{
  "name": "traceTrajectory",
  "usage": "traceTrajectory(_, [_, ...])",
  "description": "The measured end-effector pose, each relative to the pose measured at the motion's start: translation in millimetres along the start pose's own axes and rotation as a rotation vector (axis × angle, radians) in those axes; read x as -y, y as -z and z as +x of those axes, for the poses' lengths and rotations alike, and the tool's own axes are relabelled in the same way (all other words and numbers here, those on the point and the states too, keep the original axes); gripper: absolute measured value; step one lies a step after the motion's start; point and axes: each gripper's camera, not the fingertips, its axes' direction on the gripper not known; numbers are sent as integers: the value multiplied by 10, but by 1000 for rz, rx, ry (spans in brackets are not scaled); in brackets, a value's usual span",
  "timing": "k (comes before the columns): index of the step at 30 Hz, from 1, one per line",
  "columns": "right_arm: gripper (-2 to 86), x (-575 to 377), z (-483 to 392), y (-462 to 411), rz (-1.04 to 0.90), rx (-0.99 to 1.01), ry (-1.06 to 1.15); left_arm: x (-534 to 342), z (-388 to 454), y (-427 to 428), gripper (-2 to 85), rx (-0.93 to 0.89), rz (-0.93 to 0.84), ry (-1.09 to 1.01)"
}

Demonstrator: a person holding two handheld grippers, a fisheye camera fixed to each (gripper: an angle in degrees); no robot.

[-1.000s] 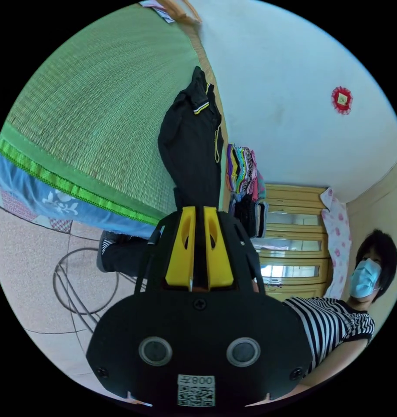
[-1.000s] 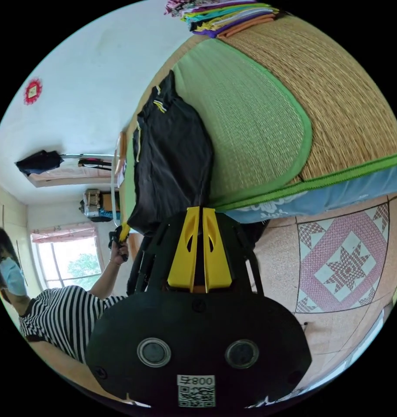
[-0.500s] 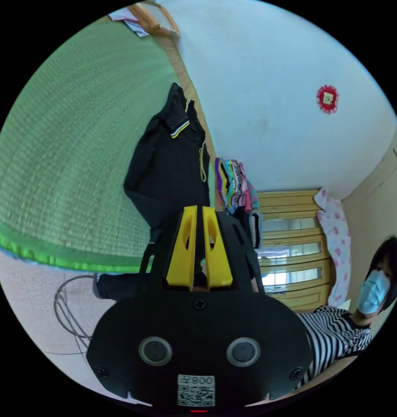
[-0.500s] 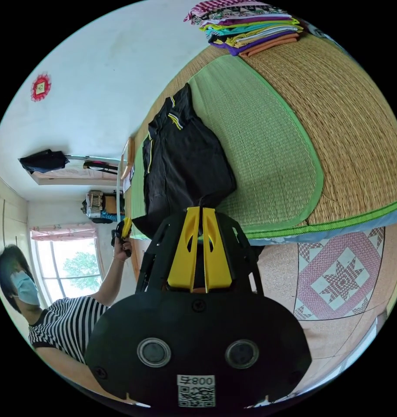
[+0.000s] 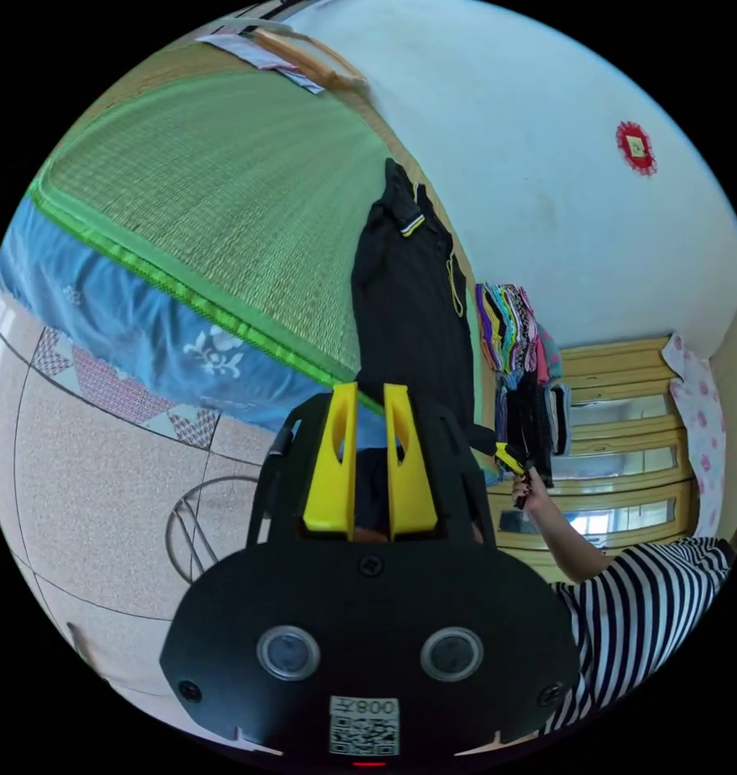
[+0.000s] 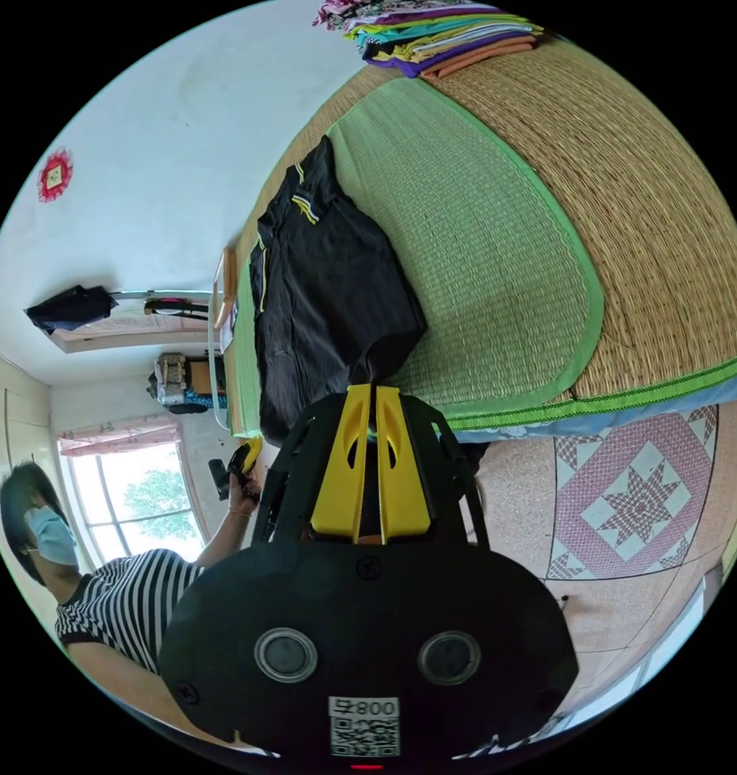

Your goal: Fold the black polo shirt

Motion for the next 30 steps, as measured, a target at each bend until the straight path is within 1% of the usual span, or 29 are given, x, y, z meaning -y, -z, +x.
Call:
traceTrajectory(4, [8,4,26,-122,-3,37,-15,143,93,-231,34,-52,-52,-18])
traceTrajectory(7, [7,6,-17,-168,-14,32,-3,346,390,-354,21,-74,-35,-88])
traceTrajectory(9, [7,12,-21,-173,-18,24,-2,584,628,-535,20,-124,-40,-120])
traceTrajectory(11, [7,17,3,-172,-13,30,-14,779,831,-748,21,-155,-98,-158])
traceTrajectory(15, [7,7,40,-197,3,59,-40,1015,1194,-1135,29,-92,-214,-228])
traceTrajectory(17, [7,6,31,-226,-6,56,-37,1004,1227,-1105,34,-63,-187,-237])
traceTrajectory(20, [7,15,29,-273,-15,56,-31,856,1174,-930,51,-68,-130,-269])
traceTrajectory(21, [8,20,34,-290,-12,64,-31,772,1127,-876,59,-39,-116,-277])
traceTrajectory(23, [8,32,40,-323,-7,74,-32,674,1044,-891,68,21,-138,-259])
traceTrajectory(25, [7,56,33,-373,-4,77,-32,628,1003,-980,74,35,-181,-247])
traceTrajectory(30, [8,94,-30,-428,-19,62,-21,639,1200,-1261,74,141,-231,-303])
